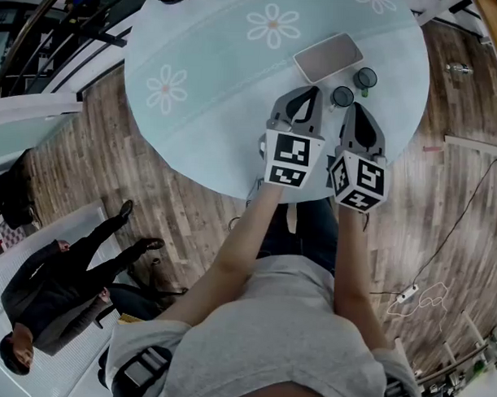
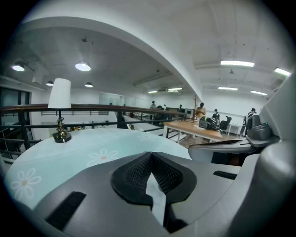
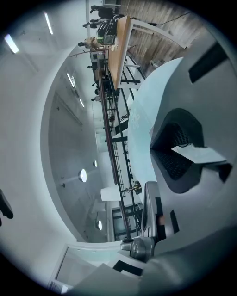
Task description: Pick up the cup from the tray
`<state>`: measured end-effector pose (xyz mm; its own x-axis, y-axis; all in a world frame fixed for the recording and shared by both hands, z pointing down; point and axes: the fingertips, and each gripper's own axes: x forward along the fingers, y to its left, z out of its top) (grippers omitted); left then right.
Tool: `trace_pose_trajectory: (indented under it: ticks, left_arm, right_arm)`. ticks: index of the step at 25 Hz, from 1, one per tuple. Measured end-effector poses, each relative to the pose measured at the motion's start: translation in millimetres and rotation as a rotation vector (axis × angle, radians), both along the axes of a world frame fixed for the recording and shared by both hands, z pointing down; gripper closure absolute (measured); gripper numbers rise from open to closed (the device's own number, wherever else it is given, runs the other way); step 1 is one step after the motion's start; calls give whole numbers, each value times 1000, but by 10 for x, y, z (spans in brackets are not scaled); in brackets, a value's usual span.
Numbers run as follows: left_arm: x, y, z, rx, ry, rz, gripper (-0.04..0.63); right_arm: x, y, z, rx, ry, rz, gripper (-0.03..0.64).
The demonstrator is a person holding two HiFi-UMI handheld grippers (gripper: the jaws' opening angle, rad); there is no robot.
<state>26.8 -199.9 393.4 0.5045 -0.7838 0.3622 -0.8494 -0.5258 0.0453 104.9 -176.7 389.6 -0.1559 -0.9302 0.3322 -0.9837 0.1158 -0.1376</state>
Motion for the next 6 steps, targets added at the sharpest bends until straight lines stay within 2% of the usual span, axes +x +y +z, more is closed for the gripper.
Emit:
trace_pose_trajectory:
  ticks: [6]
  left_arm:
    - [-57, 32, -41, 11, -1, -5, 588]
  right_arm:
    - [-112, 20, -54, 10, 8, -7, 609]
